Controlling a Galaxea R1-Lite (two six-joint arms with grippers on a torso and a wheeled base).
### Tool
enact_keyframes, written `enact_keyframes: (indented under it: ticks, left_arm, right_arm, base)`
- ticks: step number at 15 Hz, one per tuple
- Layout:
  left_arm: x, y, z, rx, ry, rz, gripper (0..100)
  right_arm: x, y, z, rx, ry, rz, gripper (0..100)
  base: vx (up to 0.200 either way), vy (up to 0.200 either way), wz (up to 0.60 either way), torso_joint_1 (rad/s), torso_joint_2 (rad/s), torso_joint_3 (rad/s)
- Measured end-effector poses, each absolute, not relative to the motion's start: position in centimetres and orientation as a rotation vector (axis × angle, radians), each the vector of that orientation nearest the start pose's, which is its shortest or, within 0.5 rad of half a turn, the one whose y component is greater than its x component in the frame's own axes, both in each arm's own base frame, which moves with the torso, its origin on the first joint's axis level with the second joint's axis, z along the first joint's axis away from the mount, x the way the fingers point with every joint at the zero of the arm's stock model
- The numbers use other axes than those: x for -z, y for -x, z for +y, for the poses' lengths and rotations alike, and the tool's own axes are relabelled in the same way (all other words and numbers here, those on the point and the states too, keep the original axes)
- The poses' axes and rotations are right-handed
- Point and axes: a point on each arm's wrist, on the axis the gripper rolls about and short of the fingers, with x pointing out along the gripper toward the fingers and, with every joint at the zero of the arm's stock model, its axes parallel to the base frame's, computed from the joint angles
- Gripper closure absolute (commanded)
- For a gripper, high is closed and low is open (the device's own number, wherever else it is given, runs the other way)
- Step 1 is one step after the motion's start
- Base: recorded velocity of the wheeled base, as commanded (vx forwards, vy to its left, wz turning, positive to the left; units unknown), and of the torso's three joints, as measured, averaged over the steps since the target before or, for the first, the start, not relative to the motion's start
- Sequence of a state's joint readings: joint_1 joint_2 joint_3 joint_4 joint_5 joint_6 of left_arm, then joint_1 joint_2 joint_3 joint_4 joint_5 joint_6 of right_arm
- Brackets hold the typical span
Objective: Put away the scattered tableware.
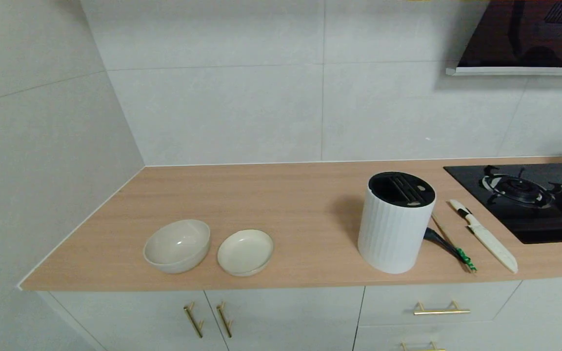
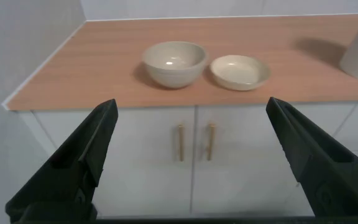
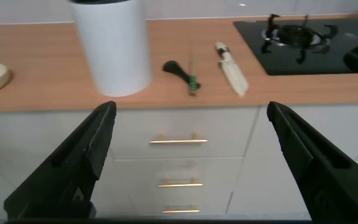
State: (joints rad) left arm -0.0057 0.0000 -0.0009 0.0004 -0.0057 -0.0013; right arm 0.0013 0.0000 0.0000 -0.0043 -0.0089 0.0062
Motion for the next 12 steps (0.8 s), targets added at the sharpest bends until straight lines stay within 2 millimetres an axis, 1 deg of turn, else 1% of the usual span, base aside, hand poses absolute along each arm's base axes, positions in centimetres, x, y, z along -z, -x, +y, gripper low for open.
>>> enact_keyframes:
  ticks: [12]
  left_arm:
    - [-7.58, 2.29, 0.00, 0.011, 0.001, -0.001, 0]
  right_arm:
    - [-7.59, 2.28, -0.02, 0.008, -0.006, -0.004, 0]
  base:
    - [0.000, 0.200, 0.00, 0.003, 0.00, 0.003]
